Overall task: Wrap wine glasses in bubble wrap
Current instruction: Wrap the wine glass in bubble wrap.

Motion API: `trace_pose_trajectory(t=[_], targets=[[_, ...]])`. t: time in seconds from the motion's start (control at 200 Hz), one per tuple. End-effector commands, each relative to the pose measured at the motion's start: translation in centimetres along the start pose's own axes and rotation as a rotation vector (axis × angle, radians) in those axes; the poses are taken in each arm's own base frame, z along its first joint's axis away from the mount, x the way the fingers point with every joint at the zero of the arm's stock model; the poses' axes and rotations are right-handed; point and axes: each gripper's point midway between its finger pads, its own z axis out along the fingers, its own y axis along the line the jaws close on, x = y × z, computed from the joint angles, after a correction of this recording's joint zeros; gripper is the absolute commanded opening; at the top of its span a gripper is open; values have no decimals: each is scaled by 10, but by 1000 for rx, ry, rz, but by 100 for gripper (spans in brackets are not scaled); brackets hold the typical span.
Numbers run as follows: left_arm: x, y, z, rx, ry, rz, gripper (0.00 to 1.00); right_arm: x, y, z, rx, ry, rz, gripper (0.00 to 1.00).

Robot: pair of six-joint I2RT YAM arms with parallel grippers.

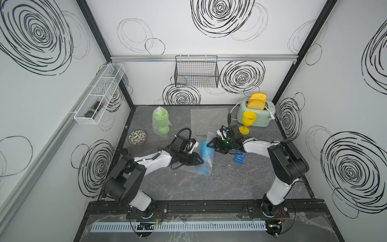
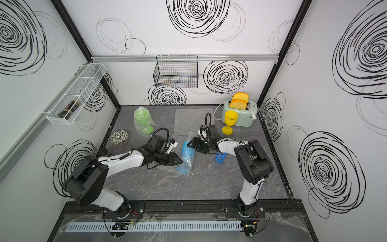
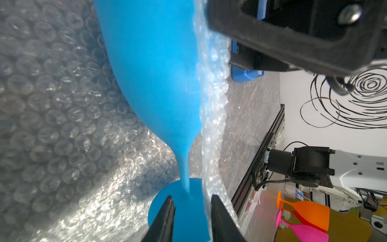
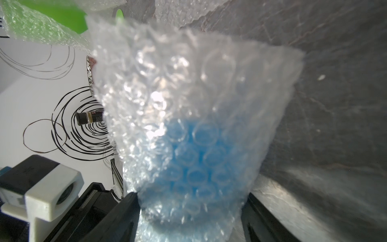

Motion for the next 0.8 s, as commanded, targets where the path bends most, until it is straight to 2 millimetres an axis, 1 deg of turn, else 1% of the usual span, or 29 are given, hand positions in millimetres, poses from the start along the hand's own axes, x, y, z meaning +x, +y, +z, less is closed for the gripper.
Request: trace_pose_trajectory(t=[0.0, 0.055, 0.095, 0.185, 0.24, 0.265, 0.285, 0.3, 0.425, 0.53, 0.615, 0.635, 0.65, 0.69, 0.715, 0.796], targets=[[1, -8, -5, 21, -12, 54, 35, 7, -19, -3, 73, 2, 25, 77], [7, -9, -4, 36, 5, 59, 34, 7, -19, -5, 72, -3, 24, 77], [9, -8, -3, 36, 7, 65, 30, 8, -18, -4, 71, 0, 25, 77], [6, -12, -5, 44, 3, 78, 17, 8, -18, -4, 70, 3, 26, 77], [10, -12, -5, 59, 8, 78, 8, 7, -17, -4, 70, -2, 23, 77], [12, -11, -4, 60, 12, 75, 5, 7, -18, -4, 71, -3, 22, 77], [13, -10, -3, 59, 14, 72, 5, 7, -18, -4, 70, -2, 22, 77], [14, -10, -2, 58, 16, 73, 0, 8, -18, -4, 71, -2, 23, 77], [8, -1, -4, 20, 12, 58, 0, 7, -22, -2, 75, 7, 28, 77], [14, 7, -1, 10, 19, 44, 0, 5, -22, -1, 78, 6, 23, 77], [8, 5, -4, -5, 6, 54, 0, 5, -20, 0, 70, 14, 24, 76], [7, 4, -6, -8, 2, 59, 2, 5, -20, 0, 69, 15, 23, 76], [5, 3, -8, -10, -5, 63, 9, 5, -20, 0, 70, 15, 23, 76], [1, 2, -12, -10, -19, 68, 18, 4, -19, -1, 73, 11, 19, 76], [-1, 2, -15, -12, -30, 69, 22, 4, -20, -1, 76, 8, 16, 76], [-9, 9, -23, -55, -70, 77, 38, 5, -22, -1, 85, 5, 15, 76]])
